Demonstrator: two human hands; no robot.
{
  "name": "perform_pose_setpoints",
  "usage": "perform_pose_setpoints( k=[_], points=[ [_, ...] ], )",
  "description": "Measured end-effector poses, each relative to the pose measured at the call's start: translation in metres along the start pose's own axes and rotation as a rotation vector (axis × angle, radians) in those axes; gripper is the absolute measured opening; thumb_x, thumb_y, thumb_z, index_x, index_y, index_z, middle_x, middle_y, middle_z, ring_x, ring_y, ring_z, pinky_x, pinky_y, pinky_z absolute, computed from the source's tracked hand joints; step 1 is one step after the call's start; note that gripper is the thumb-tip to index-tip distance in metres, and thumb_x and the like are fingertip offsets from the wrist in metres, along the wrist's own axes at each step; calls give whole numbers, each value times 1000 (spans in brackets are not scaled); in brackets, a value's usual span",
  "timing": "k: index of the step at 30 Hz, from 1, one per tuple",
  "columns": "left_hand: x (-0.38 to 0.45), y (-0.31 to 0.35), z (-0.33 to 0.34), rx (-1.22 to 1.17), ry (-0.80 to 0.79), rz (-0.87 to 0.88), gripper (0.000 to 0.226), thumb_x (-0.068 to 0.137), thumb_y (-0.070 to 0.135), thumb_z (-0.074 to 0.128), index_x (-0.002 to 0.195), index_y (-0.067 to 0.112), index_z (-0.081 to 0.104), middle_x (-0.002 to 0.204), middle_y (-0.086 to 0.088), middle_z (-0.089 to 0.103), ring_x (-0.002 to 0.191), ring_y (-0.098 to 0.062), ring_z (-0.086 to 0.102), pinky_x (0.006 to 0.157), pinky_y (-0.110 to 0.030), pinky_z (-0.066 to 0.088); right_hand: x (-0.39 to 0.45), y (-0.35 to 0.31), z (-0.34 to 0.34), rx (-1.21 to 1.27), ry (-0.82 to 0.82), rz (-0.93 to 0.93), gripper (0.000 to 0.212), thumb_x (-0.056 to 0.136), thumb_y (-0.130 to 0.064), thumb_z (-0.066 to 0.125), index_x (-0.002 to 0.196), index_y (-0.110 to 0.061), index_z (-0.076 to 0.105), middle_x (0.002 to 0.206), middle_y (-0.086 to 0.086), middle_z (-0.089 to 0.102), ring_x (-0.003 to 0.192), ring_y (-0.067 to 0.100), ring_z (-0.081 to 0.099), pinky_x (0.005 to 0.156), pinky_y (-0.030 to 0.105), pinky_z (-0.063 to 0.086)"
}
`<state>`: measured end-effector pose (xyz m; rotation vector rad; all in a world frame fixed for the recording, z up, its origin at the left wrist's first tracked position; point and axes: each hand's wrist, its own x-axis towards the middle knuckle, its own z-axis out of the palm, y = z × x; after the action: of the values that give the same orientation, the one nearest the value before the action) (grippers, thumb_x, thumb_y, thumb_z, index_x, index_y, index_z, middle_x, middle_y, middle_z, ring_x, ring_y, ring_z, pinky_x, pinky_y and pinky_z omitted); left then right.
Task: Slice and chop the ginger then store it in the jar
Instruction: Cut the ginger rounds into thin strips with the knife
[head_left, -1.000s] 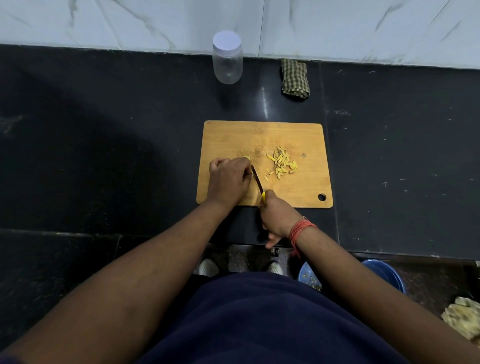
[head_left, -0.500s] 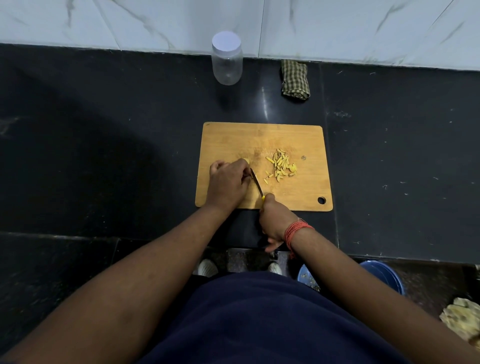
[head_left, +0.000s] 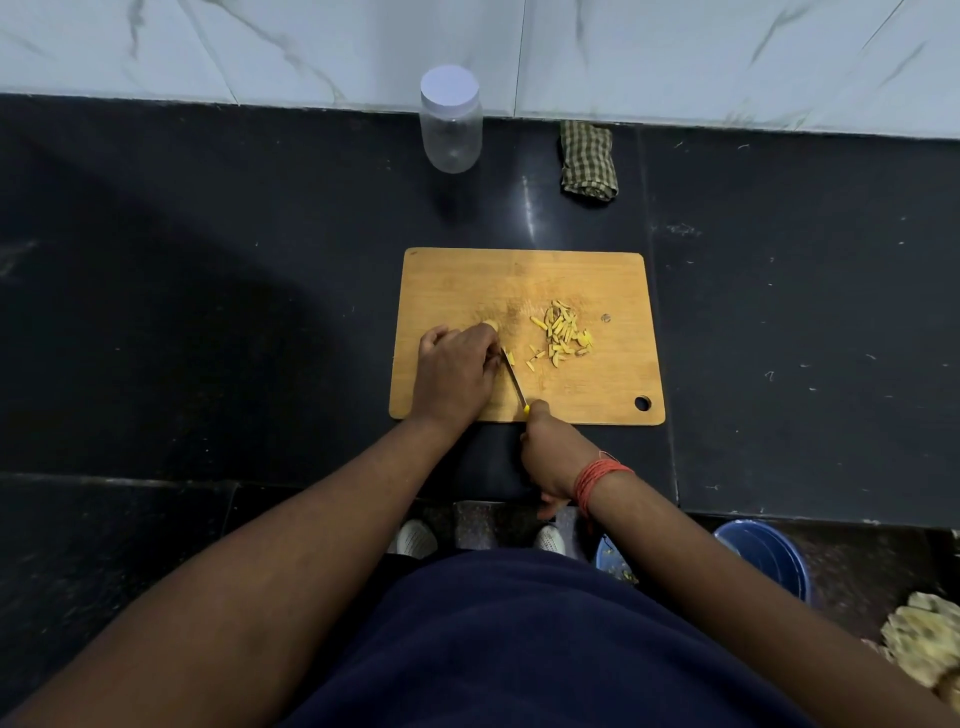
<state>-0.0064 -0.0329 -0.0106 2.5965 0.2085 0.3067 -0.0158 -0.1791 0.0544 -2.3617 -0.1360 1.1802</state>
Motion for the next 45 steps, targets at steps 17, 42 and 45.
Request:
perform_pose_setpoints(
  k=[17,42,45],
  points=[
    [-8,-11,-3,-29,48,42,10,90,16,60,99,20,59,98,6,63,95,-17,57,103,-41,31,-9,19,-11,-102,116,-154,23,103,-13,35,125,-5,34,73,4,47,55,20,51,39,27,35],
    [-28,-48,-19,189,72,-42,20,91,30,60,108,24,68,108,1,54,106,-21,47,103,-47,31,6,31,-22,114,80,7,18,102,-15,30,120,-15,36,91,19,54,54,36,62,37,35,51],
    [-27,-47,-19,196,72,-34,17,91,30,61,105,24,68,108,2,56,106,-21,48,103,-46,31,7,34,-22,107,94,12,23,102,-15,31,124,-17,36,91,17,55,54,37,62,36,33,50]
  ],
)
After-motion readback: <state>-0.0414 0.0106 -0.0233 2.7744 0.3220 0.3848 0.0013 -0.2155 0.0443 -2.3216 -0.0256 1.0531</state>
